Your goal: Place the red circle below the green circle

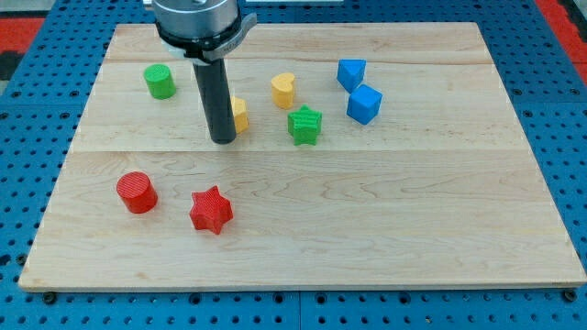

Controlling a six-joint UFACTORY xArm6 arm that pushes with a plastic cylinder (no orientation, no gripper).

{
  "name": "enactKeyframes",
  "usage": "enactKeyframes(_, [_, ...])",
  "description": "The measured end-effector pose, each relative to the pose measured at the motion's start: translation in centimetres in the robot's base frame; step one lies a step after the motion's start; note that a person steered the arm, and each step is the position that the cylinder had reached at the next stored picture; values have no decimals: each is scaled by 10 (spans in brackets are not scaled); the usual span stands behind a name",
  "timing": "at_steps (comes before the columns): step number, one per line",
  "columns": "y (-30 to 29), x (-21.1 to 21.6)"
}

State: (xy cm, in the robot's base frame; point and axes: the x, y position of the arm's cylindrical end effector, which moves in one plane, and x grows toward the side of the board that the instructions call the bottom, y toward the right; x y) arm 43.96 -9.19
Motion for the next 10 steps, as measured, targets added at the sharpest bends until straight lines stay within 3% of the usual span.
enactKeyframes(2, [81, 68])
enactKeyframes(3, [-17, 123])
enactKeyframes(4, [-57, 163])
enactKeyframes(6, [-141, 132])
enactKeyframes(7, [-147, 81])
enactKeyframes(8, [-151, 65])
enactKeyframes(9, [-183, 126])
enactKeyframes(10, [-168, 161])
